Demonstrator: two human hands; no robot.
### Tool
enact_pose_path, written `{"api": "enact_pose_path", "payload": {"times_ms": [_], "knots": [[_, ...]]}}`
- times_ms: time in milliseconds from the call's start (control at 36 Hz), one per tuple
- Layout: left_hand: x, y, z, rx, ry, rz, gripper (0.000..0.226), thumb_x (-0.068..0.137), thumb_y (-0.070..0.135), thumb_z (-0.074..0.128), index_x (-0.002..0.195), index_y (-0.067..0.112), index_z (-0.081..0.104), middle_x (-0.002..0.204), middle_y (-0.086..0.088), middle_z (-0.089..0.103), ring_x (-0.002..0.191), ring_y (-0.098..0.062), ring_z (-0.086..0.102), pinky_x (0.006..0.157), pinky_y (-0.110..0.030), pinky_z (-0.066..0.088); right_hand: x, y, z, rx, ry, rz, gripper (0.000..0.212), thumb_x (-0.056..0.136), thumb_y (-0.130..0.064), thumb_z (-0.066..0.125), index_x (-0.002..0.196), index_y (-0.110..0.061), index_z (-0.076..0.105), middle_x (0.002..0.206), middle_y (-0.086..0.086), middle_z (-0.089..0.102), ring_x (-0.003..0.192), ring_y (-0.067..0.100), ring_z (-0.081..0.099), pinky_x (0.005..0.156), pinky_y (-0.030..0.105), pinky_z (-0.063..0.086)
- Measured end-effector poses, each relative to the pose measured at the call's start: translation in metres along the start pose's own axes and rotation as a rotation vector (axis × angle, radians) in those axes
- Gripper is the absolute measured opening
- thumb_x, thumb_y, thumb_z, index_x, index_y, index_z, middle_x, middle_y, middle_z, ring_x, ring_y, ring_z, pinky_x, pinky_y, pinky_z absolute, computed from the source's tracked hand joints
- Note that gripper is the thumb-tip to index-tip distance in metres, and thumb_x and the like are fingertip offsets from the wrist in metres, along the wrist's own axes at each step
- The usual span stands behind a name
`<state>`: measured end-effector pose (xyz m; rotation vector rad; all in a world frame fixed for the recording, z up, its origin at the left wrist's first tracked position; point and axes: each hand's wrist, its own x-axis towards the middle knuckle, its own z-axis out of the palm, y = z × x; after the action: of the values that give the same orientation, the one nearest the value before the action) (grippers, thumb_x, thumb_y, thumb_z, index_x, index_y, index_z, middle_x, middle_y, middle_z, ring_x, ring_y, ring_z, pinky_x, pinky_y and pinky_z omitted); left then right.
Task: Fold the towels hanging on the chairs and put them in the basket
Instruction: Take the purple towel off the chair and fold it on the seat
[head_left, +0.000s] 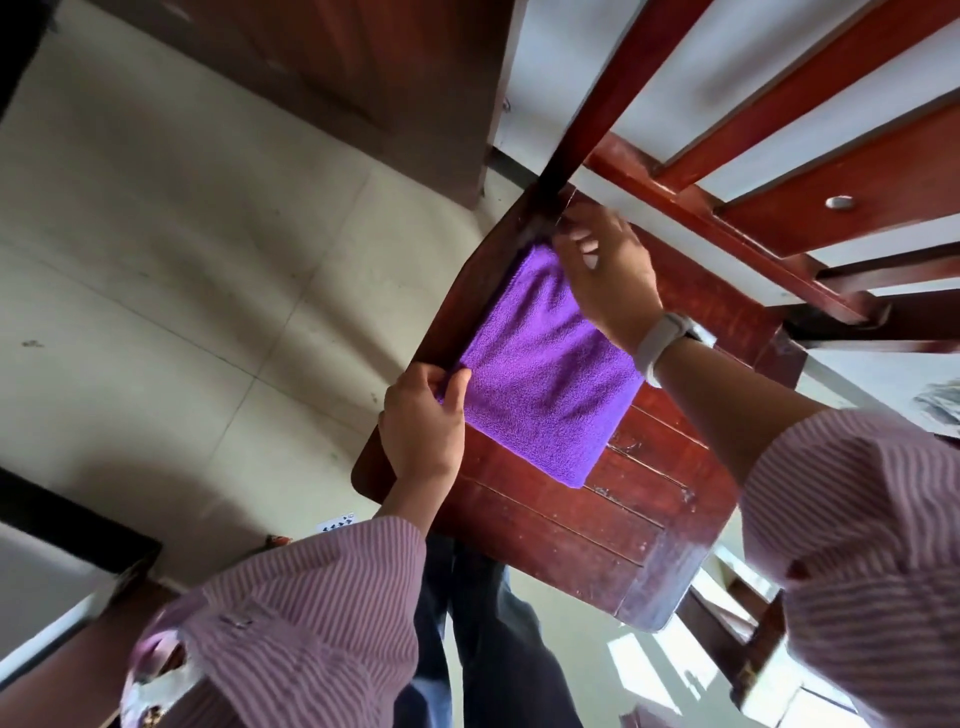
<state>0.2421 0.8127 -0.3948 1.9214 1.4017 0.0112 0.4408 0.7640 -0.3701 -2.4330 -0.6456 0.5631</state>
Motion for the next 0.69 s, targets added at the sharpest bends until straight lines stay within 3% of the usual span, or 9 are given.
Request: {"api": "enact_pose_path", "payload": {"times_ms": [56, 139, 250, 333, 528, 694], "knots": [[-0.002, 0.002, -0.003, 0.112, 0.028, 0.098, 0.029, 0.085, 0.035, 0.057, 0.094, 0.008, 0.062, 0.091, -0.015, 0.063, 0.087, -0.035, 0.058, 0.074, -0.042, 0.048, -0.014, 0.002, -0.009, -0.059, 0.111, -0.087, 0.041, 0.084, -0.031, 0.035, 0.113, -0.012, 0.058, 0.107, 0.010, 0.060, 0.099, 0.030, 0.056, 0.087, 0.044, 0.043], [-0.005, 0.012, -0.008, 0.269, 0.098, 0.346, 0.033, 0.084, 0.028, 0.049, 0.111, 0.011, 0.058, 0.111, -0.011, 0.059, 0.103, -0.031, 0.056, 0.079, -0.041, 0.047, -0.047, 0.013, -0.018, -0.155, 0.183, -0.190, 0.039, 0.081, -0.016, 0.039, 0.115, -0.011, 0.057, 0.114, 0.013, 0.057, 0.103, 0.027, 0.048, 0.088, 0.041, 0.039], [0.003, 0.026, 0.000, 0.399, -0.042, 0.705, 0.044, 0.087, 0.019, 0.043, 0.130, 0.009, 0.047, 0.138, -0.013, 0.046, 0.131, -0.030, 0.039, 0.102, -0.043, 0.037, -0.087, 0.039, -0.003, -0.387, 0.131, -0.253, 0.048, 0.079, -0.011, 0.041, 0.126, -0.010, 0.051, 0.134, 0.017, 0.048, 0.129, 0.030, 0.036, 0.109, 0.055, 0.026], [0.014, 0.033, 0.013, 0.513, -0.166, 0.843, 0.050, 0.090, 0.025, 0.039, 0.137, 0.009, 0.039, 0.147, -0.014, 0.035, 0.137, -0.032, 0.029, 0.108, -0.048, 0.028, -0.102, 0.051, 0.014, -0.545, 0.095, -0.165, 0.052, 0.083, -0.015, 0.042, 0.134, -0.009, 0.043, 0.144, 0.021, 0.036, 0.136, 0.034, 0.030, 0.110, 0.056, 0.021], [0.042, 0.020, 0.034, 0.655, -0.261, 0.945, 0.060, 0.090, 0.038, 0.034, 0.143, 0.010, 0.027, 0.151, -0.016, 0.023, 0.140, -0.030, 0.020, 0.109, -0.051, 0.025, -0.100, 0.069, 0.035, -0.565, 0.088, -0.059, 0.052, 0.091, -0.033, 0.035, 0.142, -0.020, 0.030, 0.148, 0.021, 0.027, 0.139, 0.034, 0.024, 0.113, 0.054, 0.017], [0.040, 0.024, 0.032, 0.700, -0.291, 0.914, 0.062, 0.090, 0.039, 0.034, 0.144, 0.010, 0.025, 0.153, -0.015, 0.020, 0.141, -0.029, 0.016, 0.109, -0.055, 0.018, -0.100, 0.072, 0.033, -0.495, 0.047, -0.085, 0.054, 0.091, -0.030, 0.035, 0.143, -0.020, 0.026, 0.150, 0.020, 0.025, 0.140, 0.034, 0.021, 0.112, 0.055, 0.014]]}}
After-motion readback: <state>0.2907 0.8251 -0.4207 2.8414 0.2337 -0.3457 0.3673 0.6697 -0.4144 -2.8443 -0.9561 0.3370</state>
